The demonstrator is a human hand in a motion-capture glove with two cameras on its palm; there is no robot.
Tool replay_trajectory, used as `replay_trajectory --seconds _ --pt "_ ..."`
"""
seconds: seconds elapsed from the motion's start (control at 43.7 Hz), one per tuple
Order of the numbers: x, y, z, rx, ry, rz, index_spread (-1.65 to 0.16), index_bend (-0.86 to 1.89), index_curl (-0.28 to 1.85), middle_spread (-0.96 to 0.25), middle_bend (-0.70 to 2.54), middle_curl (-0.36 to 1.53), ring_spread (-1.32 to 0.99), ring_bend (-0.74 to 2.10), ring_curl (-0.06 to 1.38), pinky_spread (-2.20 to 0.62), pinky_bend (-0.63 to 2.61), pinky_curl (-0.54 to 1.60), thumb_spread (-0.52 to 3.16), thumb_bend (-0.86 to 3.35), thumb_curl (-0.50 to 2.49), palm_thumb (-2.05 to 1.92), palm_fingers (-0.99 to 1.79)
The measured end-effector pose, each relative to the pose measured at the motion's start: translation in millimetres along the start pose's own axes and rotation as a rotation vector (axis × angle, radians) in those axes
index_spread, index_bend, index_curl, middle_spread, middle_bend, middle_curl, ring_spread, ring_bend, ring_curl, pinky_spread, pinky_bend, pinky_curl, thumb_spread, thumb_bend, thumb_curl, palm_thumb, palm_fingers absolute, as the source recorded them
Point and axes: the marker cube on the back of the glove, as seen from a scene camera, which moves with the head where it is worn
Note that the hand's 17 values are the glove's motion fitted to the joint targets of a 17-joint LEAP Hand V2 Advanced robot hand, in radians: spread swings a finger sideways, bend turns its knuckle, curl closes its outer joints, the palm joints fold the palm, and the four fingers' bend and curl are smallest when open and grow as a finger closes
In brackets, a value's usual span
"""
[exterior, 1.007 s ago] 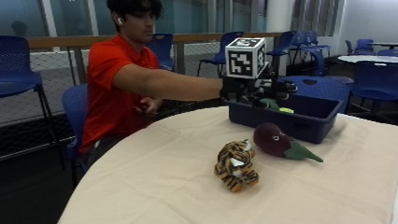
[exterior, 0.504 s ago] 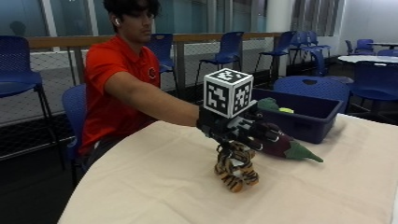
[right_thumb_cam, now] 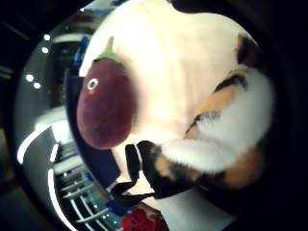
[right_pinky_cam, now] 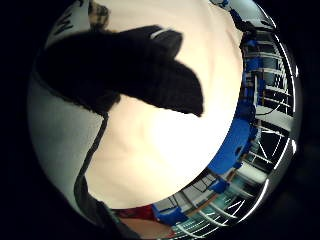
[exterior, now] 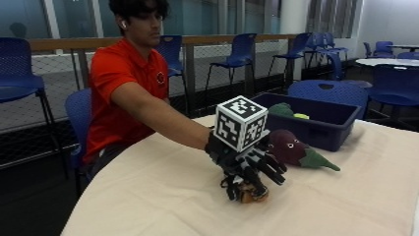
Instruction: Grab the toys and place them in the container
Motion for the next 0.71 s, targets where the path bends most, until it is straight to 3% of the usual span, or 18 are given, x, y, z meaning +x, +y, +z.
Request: replay_trajectory --seconds 0.206,0.389,0.527,0.71 --pt "6 4 11 -0.011 0.019 0.018 -0.40 0.27 0.32 -0.05 0.08 0.16 0.02 0.24 0.15 0.09 1.21 0.42 0.99 -0.04 0.25 -0.03 0.00" --pt "4 7 13 0.023 0.079 0.028 -0.41 0.53 0.41 -0.15 0.31 0.23 -0.02 0.23 0.14 0.00 0.98 0.34 1.15 0.03 0.30 0.09 0.38" --pt "0 10 12 0.145 0.086 0.027 -0.38 0.39 0.40 -0.24 0.61 0.34 -0.18 0.41 0.19 -0.15 0.88 0.30 1.21 0.13 0.37 0.29 0.70" --pt "-12 23 -16 0.158 0.126 -0.007 -0.36 0.23 0.39 -0.31 0.59 0.37 -0.37 0.65 0.28 -0.34 0.98 0.33 1.13 0.19 0.47 0.49 0.92"
